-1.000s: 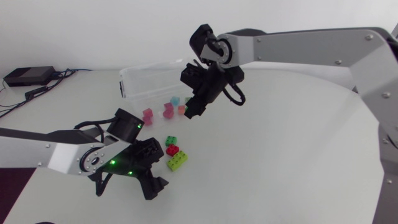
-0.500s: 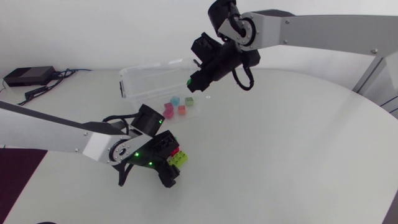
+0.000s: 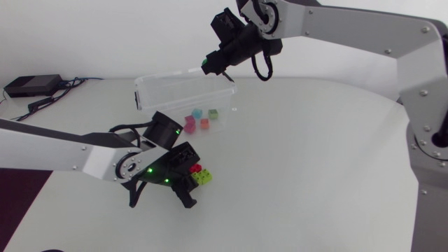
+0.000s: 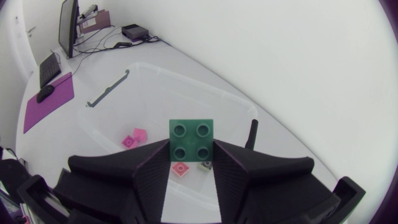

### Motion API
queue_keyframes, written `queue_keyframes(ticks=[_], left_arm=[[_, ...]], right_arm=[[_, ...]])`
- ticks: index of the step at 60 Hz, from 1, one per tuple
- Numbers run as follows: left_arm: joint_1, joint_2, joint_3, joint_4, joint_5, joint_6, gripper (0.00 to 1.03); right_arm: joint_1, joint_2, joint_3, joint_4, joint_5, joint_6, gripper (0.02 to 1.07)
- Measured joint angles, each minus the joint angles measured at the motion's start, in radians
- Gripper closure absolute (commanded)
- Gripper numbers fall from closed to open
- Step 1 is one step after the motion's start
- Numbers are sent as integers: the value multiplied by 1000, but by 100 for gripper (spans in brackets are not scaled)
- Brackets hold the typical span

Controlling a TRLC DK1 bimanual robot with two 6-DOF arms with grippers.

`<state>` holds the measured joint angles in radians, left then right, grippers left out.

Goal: Pick up the duplo bricks and place them in the container

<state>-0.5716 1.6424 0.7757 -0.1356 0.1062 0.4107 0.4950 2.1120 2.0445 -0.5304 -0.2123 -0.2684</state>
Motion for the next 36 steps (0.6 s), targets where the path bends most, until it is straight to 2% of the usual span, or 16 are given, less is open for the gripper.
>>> queue_keyframes(ticks=[2,9,15,21,27,36], left_arm=[[0,-48,0,-16,0,0,81],[17,-179,-4,-35,0,4,81],[58,-264,-4,-41,5,9,81],[117,-319,-2,-42,40,11,80],[169,-338,16,-35,62,7,80],[235,-349,47,51,106,-27,78]], right_arm=[[-1,22,21,0,0,0,80],[-1,87,90,-2,0,8,54],[-1,159,181,-18,4,8,38],[-1,257,320,-95,8,11,23],[-1,322,392,-145,21,11,17],[-2,332,382,-161,26,11,17]])
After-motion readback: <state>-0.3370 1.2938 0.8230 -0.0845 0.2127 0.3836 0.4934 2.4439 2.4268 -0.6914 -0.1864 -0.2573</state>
